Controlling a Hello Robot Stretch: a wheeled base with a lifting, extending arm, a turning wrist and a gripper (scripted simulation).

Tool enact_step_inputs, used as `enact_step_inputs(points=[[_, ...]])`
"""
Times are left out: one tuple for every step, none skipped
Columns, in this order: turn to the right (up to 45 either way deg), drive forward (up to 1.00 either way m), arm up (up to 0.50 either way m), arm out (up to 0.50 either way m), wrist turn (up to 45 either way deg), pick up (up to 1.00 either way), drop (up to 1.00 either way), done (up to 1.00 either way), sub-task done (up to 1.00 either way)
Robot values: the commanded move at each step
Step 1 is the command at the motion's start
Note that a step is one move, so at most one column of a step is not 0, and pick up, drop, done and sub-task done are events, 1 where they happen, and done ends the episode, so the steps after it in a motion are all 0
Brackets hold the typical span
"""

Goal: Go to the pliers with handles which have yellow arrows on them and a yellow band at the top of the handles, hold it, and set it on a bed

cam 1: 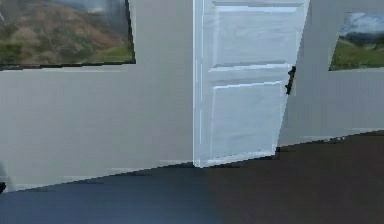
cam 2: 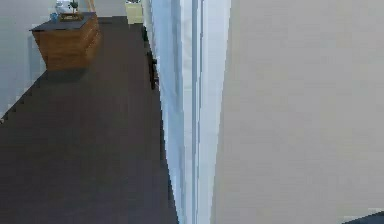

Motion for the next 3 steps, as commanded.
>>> enact_step_inputs(points=[[15.0,0.00,0.00,0.00,0.0,0.00,0.00,0.00,0.00],[0.0,0.50,0.00,0.00,0.0,0.00,0.00,0.00,0.00],[45.0,0.00,0.00,0.00,0.0,0.00,0.00,0.00,0.00]])
